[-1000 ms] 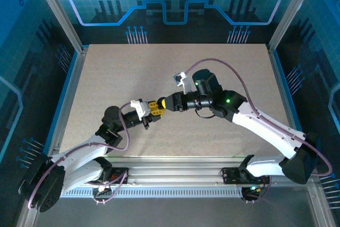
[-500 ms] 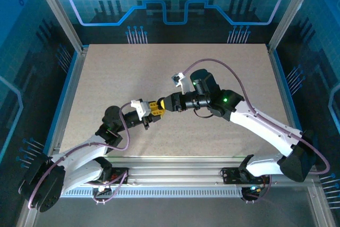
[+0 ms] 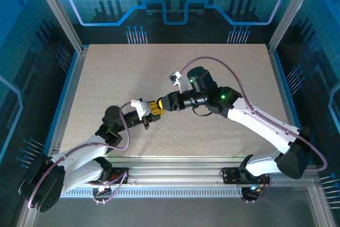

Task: Insert the wireless bluetooth earbuds into the charging case

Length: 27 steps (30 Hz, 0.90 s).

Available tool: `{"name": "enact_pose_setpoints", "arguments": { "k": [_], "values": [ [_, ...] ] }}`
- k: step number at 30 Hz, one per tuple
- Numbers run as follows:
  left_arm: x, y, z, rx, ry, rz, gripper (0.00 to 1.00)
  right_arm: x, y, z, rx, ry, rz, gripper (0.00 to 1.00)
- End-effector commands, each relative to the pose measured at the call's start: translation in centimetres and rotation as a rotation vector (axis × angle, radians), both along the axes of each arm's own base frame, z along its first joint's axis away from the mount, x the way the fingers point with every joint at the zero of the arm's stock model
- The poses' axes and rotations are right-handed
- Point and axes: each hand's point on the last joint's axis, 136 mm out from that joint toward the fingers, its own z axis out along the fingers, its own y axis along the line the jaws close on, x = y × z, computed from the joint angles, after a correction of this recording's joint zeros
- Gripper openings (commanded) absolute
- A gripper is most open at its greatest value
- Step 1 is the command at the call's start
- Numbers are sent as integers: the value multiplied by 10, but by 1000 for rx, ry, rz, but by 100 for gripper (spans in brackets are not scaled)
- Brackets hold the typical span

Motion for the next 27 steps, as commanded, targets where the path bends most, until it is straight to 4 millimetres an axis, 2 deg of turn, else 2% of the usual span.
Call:
{"name": "enact_pose_setpoints", "arguments": {
  "k": [1,6,16,23,27],
  "values": [
    [-5,-3,13,-21,-39,-25,19,-17,11,6,-12,-11,92,43],
    [-5,-3,13,-21,-39,-25,19,-17,8,3,-64,-23,91,47],
    [-5,-2,14,-22,-40,-17,19,-15,-6,16,-68,-84,42,52],
    [-5,-2,14,-22,-37,-17,19,-15,-13,23,-37,-93,14,53],
    [-5,-2,14,-22,-37,-16,19,-16,-14,19,-28,-76,16,49]
  ]
}}
